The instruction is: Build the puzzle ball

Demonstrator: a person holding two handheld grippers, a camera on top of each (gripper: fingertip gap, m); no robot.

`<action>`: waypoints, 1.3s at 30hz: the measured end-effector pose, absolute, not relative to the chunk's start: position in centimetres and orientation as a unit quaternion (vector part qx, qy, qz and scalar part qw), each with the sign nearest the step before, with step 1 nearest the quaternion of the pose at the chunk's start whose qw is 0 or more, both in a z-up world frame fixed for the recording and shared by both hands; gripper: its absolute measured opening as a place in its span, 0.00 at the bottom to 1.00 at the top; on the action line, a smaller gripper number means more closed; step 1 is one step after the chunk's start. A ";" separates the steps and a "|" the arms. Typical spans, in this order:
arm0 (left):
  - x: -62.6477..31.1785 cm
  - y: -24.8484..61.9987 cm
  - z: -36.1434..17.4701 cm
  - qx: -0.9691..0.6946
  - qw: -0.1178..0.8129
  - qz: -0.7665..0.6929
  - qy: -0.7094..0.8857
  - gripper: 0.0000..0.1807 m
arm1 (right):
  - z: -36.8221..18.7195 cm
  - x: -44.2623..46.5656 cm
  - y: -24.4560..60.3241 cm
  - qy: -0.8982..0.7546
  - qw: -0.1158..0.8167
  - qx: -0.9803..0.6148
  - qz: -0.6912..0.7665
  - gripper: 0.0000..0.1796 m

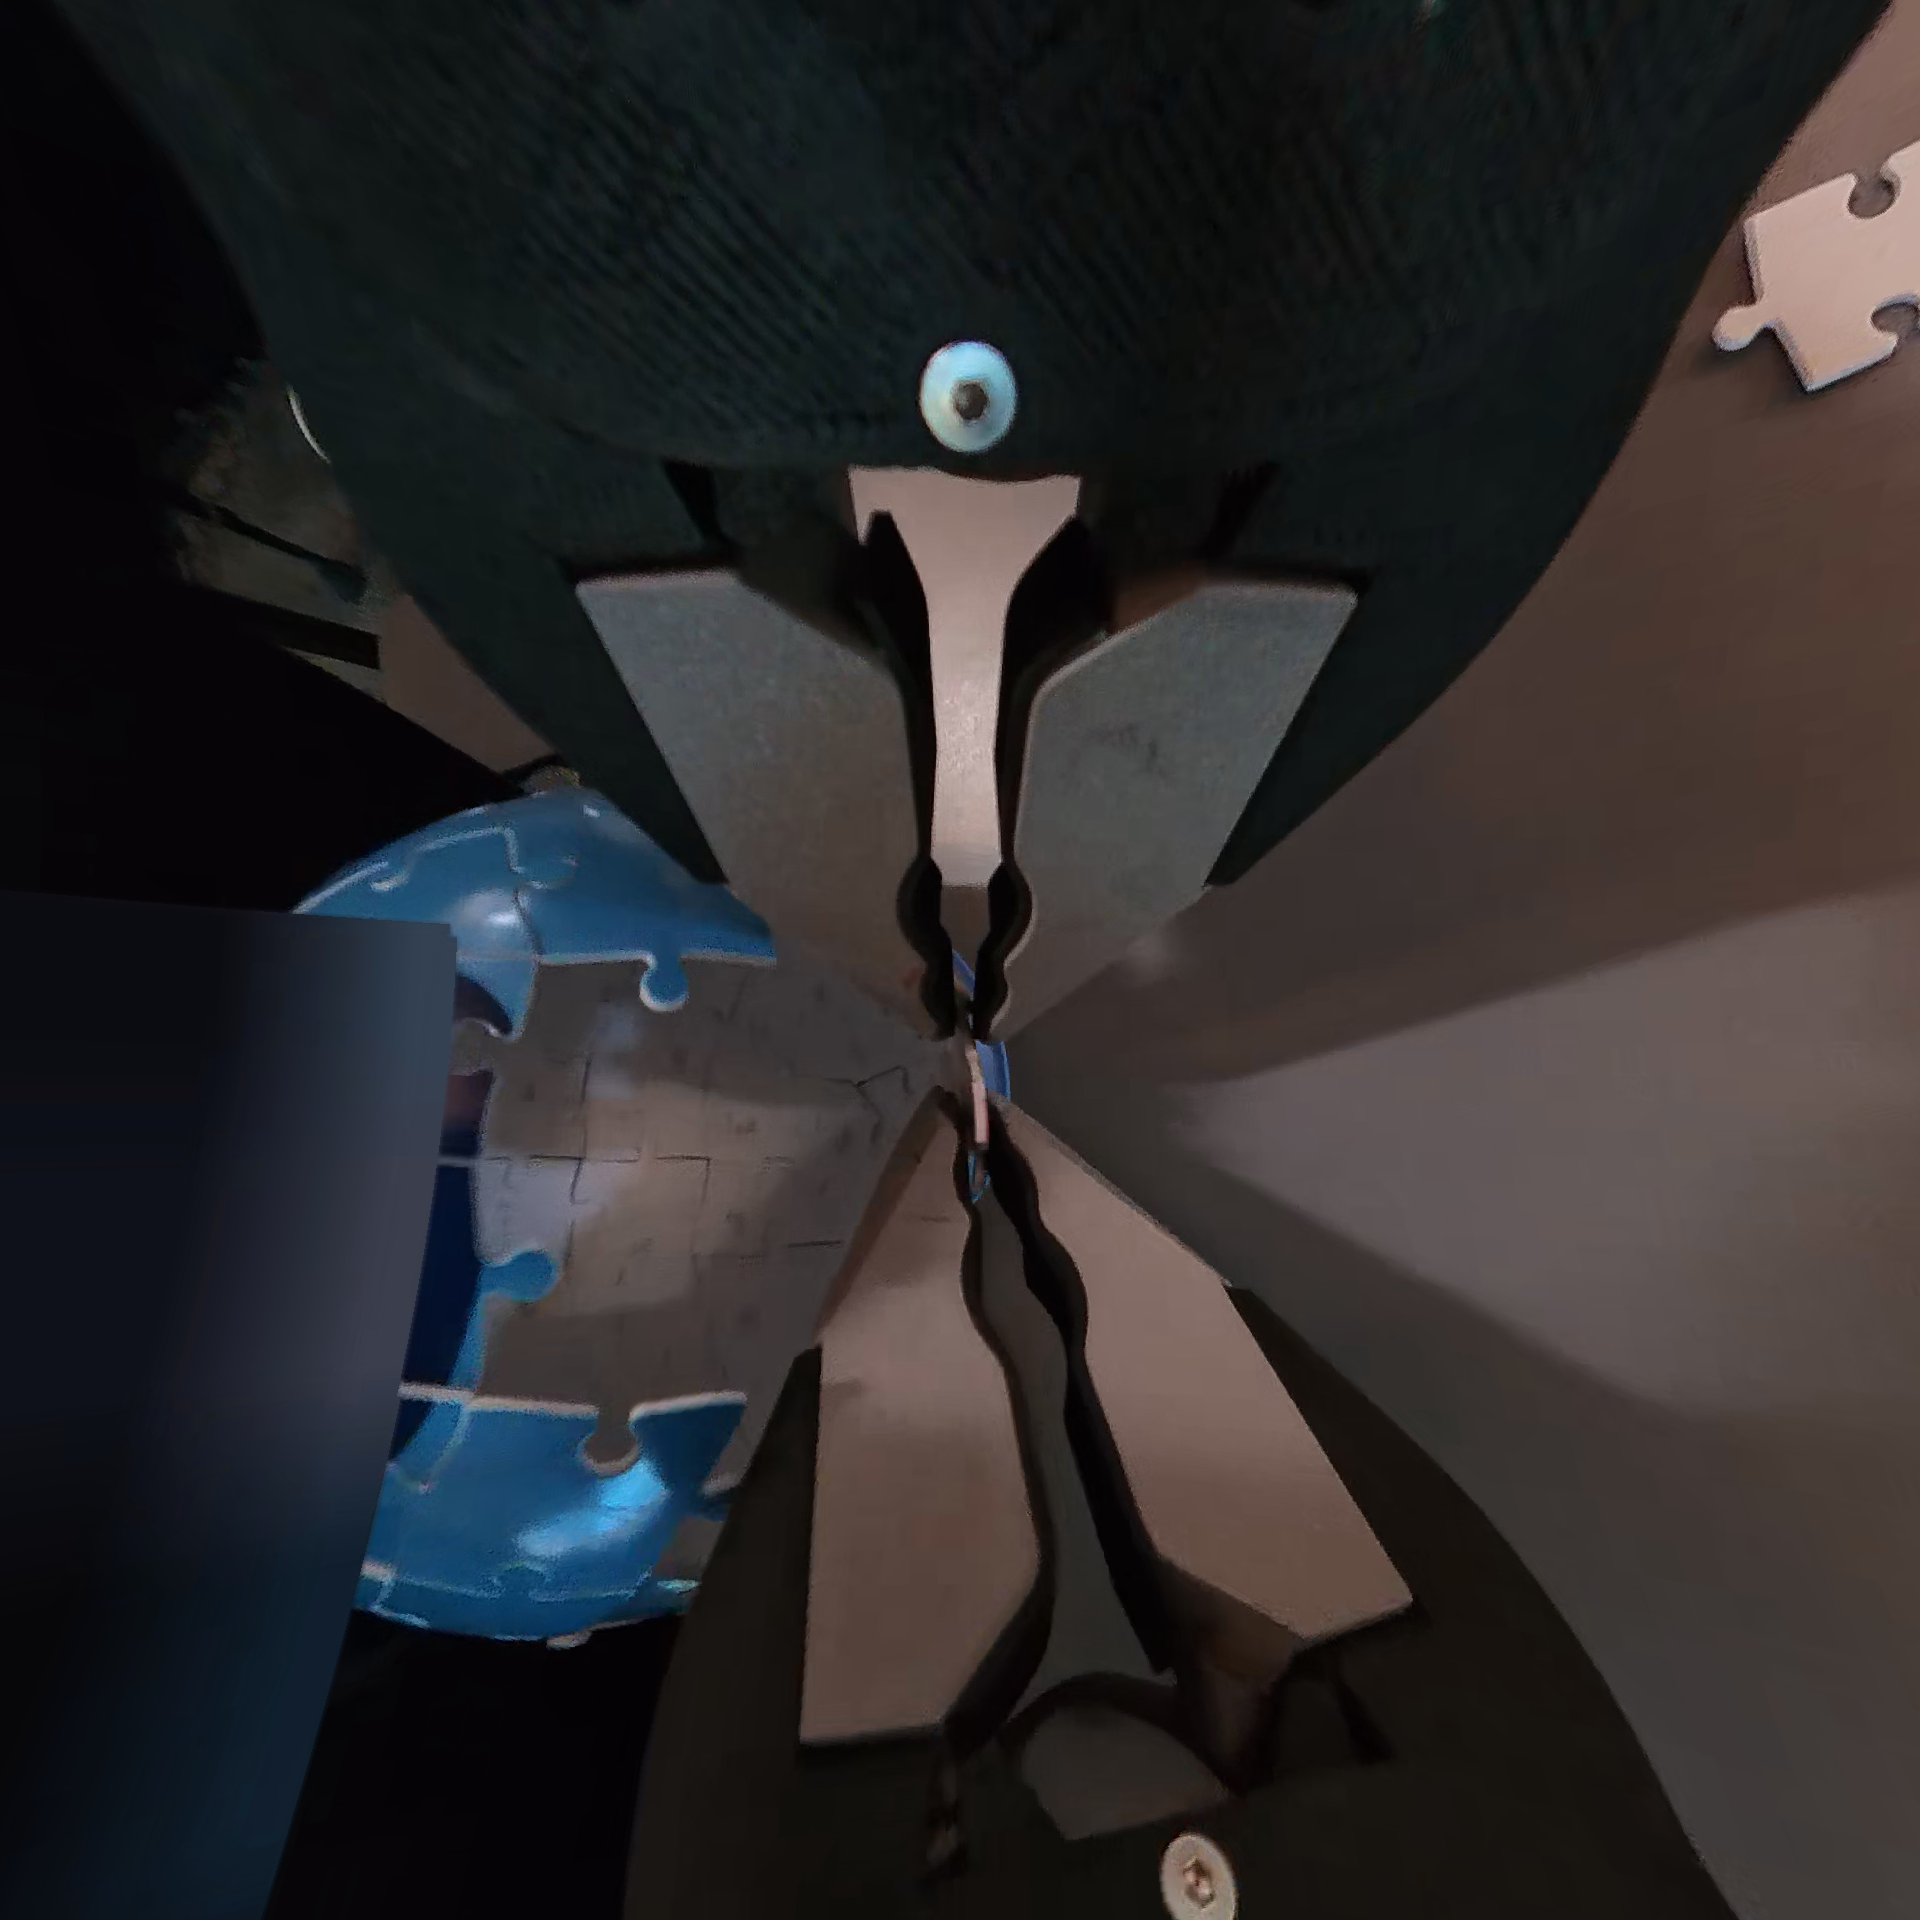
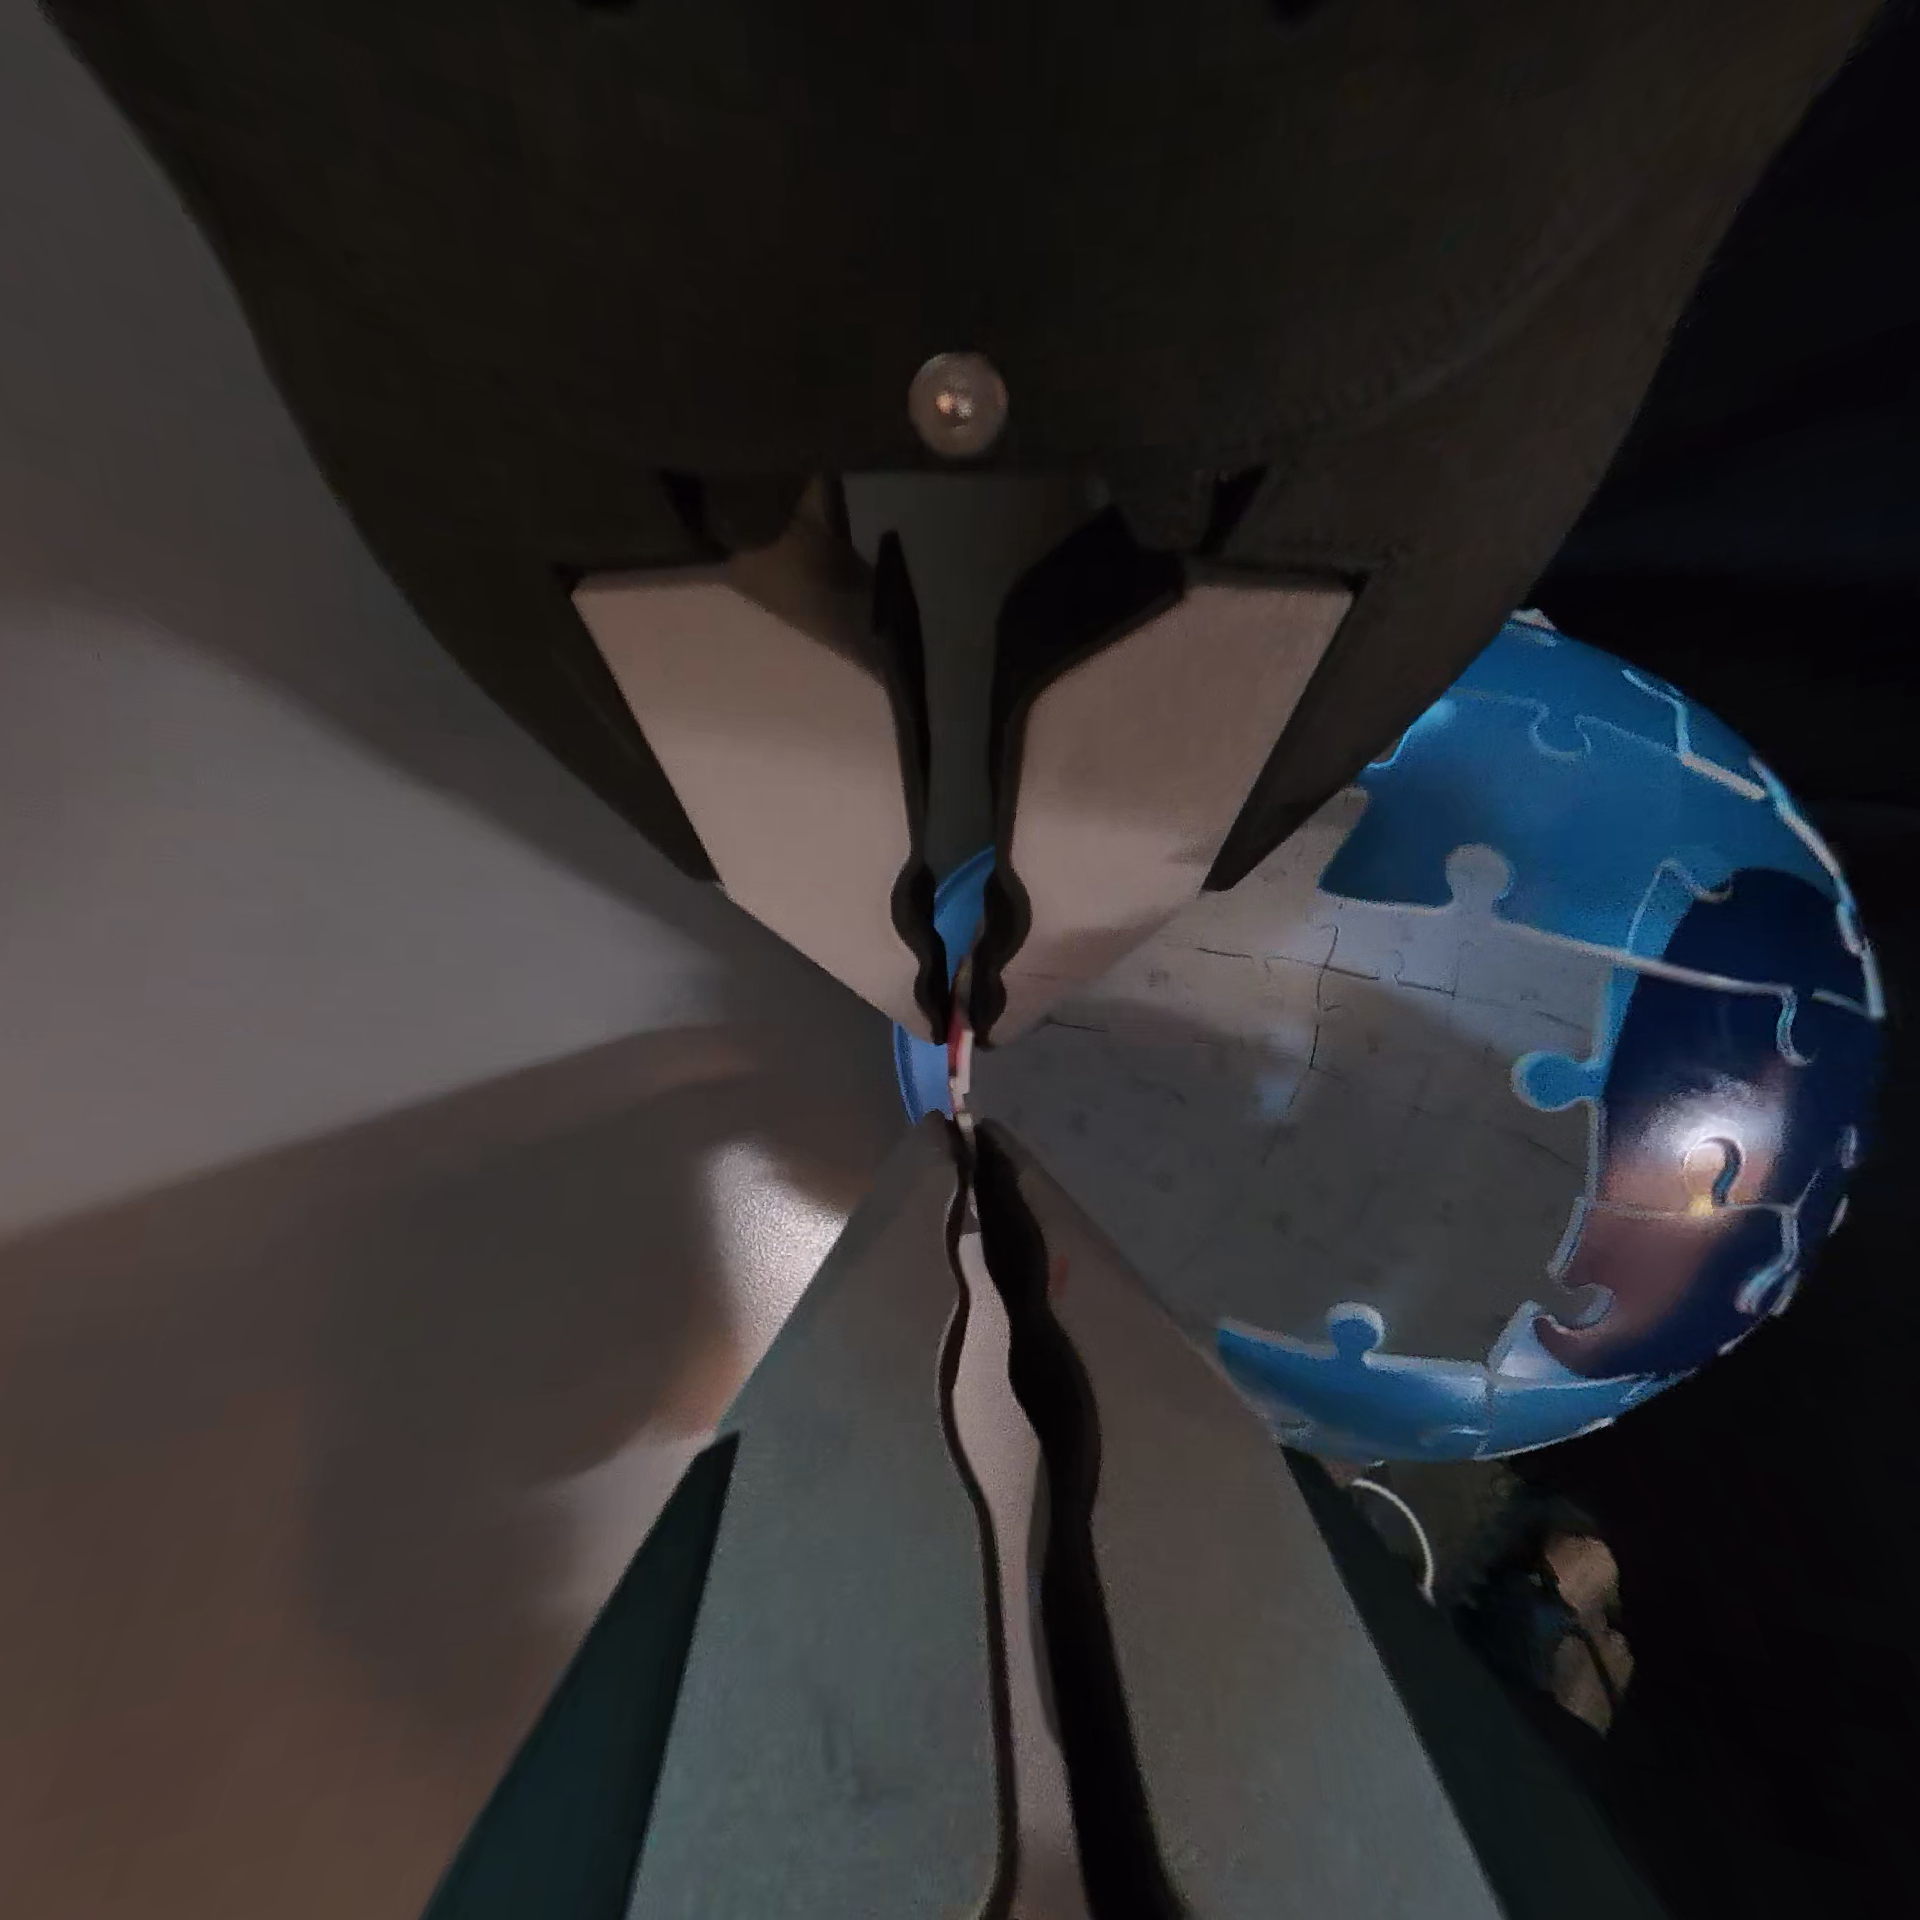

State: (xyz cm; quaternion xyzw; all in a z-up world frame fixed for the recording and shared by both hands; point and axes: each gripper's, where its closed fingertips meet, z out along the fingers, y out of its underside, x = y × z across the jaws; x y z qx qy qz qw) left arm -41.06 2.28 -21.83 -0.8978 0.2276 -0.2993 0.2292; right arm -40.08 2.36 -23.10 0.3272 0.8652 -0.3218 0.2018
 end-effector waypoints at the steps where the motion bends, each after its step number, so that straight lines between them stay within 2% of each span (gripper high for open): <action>1: -41.1 2.4 -21.8 -0.898 0.233 -0.296 0.225 0.00 | -23.0 -40.1 2.4 0.869 0.195 0.320 -0.325 0.01; 14: -41.1 2.5 -21.7 -0.898 0.227 -0.297 0.232 0.00 | -22.1 -41.0 2.7 0.881 0.150 0.283 -0.349 0.00; 24: -41.2 2.4 -21.7 -0.896 0.229 -0.302 0.230 0.00 | -22.2 -40.6 2.5 0.874 0.203 0.292 -0.330 0.03; 39: -41.1 2.0 -21.8 -0.893 0.233 -0.319 0.214 0.01 | -22.6 -40.7 2.2 0.884 0.172 0.293 -0.321 0.01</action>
